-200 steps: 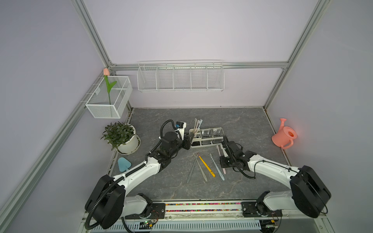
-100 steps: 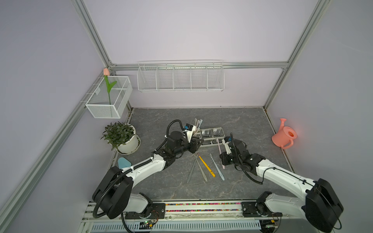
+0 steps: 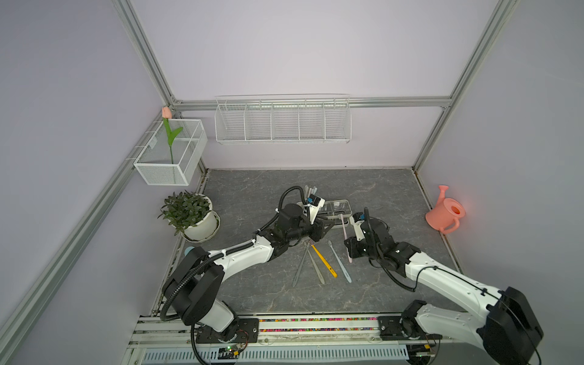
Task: Place the toothbrush into the toothbrush holder
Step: Pick up the toothbrush from the center of the board.
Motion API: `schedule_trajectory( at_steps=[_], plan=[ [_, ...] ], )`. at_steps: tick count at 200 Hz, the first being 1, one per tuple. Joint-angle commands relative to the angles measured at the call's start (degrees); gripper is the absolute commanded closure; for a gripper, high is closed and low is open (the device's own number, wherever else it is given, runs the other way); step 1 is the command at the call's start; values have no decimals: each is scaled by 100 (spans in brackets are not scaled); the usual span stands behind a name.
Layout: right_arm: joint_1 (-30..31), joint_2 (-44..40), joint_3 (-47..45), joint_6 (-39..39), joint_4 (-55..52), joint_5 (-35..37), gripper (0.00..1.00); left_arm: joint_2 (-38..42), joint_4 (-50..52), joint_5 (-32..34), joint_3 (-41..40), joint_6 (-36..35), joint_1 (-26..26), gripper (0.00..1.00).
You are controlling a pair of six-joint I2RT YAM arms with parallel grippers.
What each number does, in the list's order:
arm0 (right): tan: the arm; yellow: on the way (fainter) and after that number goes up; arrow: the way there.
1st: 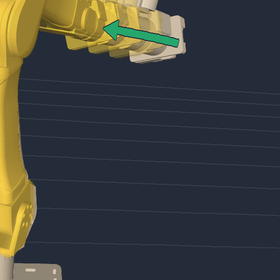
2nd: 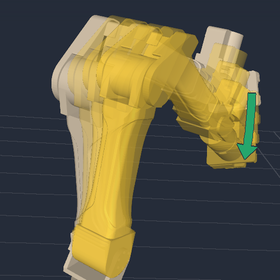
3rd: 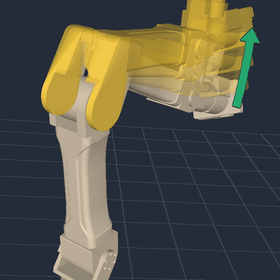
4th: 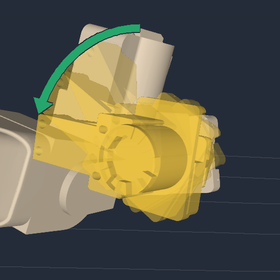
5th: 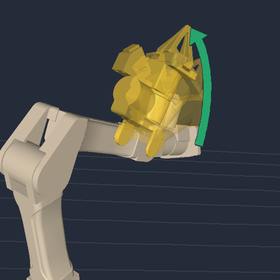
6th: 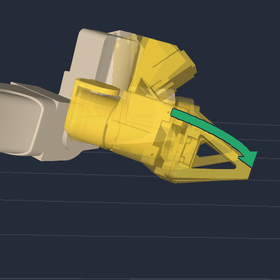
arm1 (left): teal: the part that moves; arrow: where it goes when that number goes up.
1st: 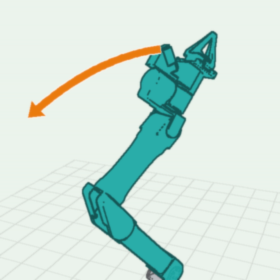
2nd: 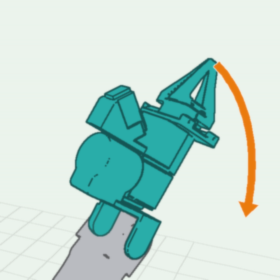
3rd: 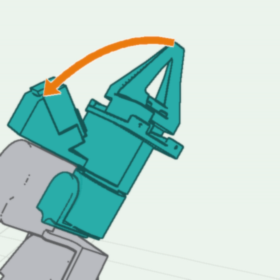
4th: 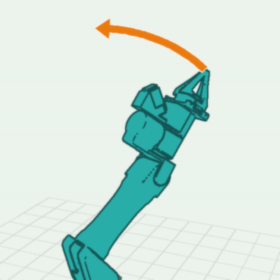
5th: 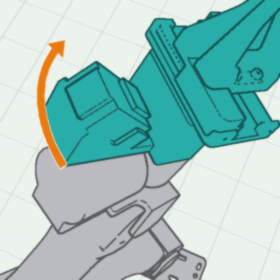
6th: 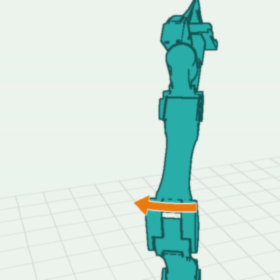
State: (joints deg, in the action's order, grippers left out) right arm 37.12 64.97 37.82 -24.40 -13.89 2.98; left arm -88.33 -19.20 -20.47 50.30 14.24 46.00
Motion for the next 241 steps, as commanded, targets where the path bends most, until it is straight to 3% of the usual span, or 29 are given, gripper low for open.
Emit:
schedule_trajectory(
  at_steps=[1, 78, 169, 241],
  plan=[
    [-16, -85, -14, -3, -25, -25, 85, -210, 109, 131, 231, -102, 54, 58],
    [-7, -265, -73, -30, -8, 97, 85, -714, -51, -120, 625, 374, 119, 58],
    [-5, -373, -99, 15, -26, 185, 85, -1043, -980, -669, 568, 1268, 146, 58],
    [1, -485, -161, 6, 0, 203, 85, -1174, -1002, -748, 687, 1366, 181, 58]
  ],
)
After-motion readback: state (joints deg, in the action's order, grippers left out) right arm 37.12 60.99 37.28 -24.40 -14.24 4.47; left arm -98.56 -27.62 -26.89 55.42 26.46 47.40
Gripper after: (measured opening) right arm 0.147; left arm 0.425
